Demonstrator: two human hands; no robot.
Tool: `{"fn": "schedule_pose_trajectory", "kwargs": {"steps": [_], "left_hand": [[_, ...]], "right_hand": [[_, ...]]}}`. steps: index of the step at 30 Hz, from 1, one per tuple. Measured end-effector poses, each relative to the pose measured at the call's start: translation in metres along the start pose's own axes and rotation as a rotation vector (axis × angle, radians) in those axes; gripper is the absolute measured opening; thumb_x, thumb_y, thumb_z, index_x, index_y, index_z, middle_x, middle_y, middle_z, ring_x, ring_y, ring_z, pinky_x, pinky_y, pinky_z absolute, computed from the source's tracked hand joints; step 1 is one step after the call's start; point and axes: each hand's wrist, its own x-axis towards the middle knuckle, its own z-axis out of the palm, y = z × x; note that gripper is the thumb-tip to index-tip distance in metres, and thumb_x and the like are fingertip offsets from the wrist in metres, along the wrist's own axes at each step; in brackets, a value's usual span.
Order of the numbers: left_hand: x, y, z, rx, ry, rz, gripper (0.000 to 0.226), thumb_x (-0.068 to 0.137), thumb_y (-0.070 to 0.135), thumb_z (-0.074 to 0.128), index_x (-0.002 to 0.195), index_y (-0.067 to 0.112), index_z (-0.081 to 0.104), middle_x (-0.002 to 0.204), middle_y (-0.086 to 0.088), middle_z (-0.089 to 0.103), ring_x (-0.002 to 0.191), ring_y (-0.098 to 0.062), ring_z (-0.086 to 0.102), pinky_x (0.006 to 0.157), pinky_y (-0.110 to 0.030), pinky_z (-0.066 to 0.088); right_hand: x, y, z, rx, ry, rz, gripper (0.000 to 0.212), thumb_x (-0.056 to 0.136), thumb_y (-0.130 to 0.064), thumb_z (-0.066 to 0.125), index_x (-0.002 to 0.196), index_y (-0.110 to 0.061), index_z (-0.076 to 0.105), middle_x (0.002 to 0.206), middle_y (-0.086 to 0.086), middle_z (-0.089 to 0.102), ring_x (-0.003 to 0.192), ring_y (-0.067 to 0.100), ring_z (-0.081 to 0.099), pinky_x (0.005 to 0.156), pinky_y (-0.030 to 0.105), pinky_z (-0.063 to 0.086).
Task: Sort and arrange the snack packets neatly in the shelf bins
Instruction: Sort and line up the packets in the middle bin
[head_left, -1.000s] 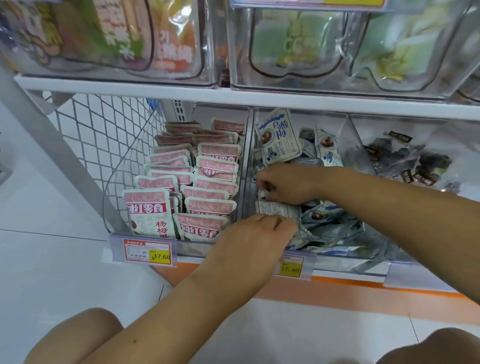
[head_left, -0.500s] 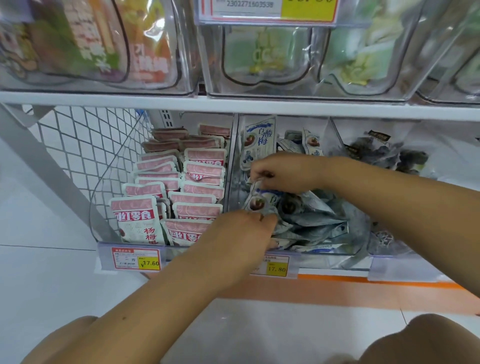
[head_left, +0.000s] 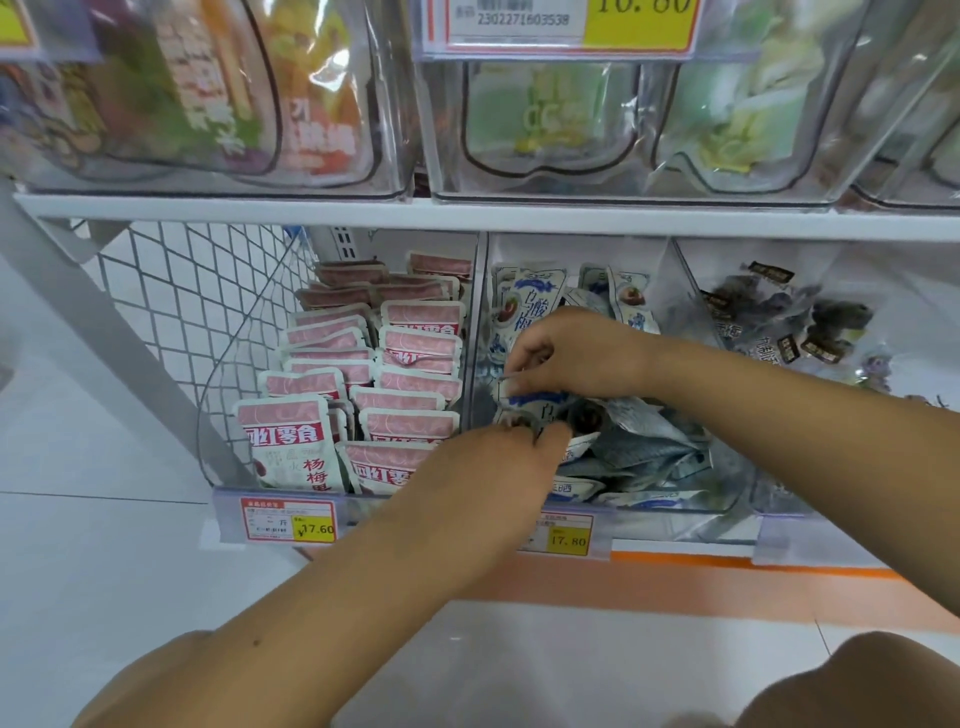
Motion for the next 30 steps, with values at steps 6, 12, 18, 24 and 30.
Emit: {"fn": "schedule_pose_trajectory", "kwargs": {"steps": [6, 12, 18, 24, 30], "left_hand": [[0.018, -0.007, -0.013, -0.211, -0.222, 0.012, 0.037, 0.098, 0.023, 0.05, 0.131, 0.01, 0.039, 0.091, -0.003, 0.051, 0.074, -0.016, 0.05, 0.058, -0.031, 0.037], [0.008, -0.017, -0.006, -0.366, 0.006, 0.128, 0.051, 0.096, 0.042, 0.05, 0.143, 0.029, 0.039, 0.137, 0.007, 0.044, 0.122, -0.013, 0.045, 0.099, -0.032, 0.041], [0.029, -0.01, -0.005, -0.063, 0.015, 0.094, 0.029, 0.102, 0.035, 0.039, 0.121, 0.029, 0.059, 0.113, 0.01, 0.055, 0.102, -0.013, 0.056, 0.063, -0.027, 0.041], [0.031, -0.025, -0.001, 0.09, -0.059, 0.067, 0.017, 0.089, 0.002, 0.052, 0.093, 0.017, 0.058, 0.103, 0.003, 0.051, 0.082, -0.016, 0.052, 0.056, -0.03, 0.033], [0.018, -0.015, -0.004, -0.421, 0.111, -0.002, 0.039, 0.093, 0.031, 0.059, 0.132, 0.03, 0.05, 0.139, 0.012, 0.043, 0.121, -0.009, 0.047, 0.099, -0.022, 0.037]], "right_hand": [[-0.026, -0.01, -0.03, -0.042, -0.152, 0.085, 0.033, 0.091, -0.051, 0.054, 0.118, -0.035, 0.063, 0.108, -0.024, 0.063, 0.098, -0.006, 0.057, 0.091, 0.017, 0.044], [-0.091, 0.001, -0.06, 0.038, -0.226, 0.148, 0.056, 0.07, -0.066, 0.059, 0.123, -0.05, 0.053, 0.124, -0.028, 0.058, 0.111, -0.011, 0.055, 0.102, 0.022, 0.042], [-0.107, 0.006, -0.037, -0.167, -0.232, 0.221, 0.071, 0.079, -0.055, 0.067, 0.139, -0.058, 0.028, 0.144, -0.026, 0.037, 0.126, -0.001, 0.042, 0.101, 0.021, 0.037], [-0.106, 0.016, -0.02, -0.279, 0.033, 0.179, 0.031, 0.093, -0.041, 0.056, 0.122, -0.037, 0.046, 0.113, -0.013, 0.06, 0.088, 0.007, 0.056, 0.074, 0.026, 0.046], [-0.121, 0.022, -0.019, -0.275, 0.161, 0.123, 0.007, 0.099, -0.034, 0.045, 0.1, -0.029, 0.049, 0.078, 0.001, 0.057, 0.073, 0.019, 0.056, 0.07, 0.043, 0.051]]}}
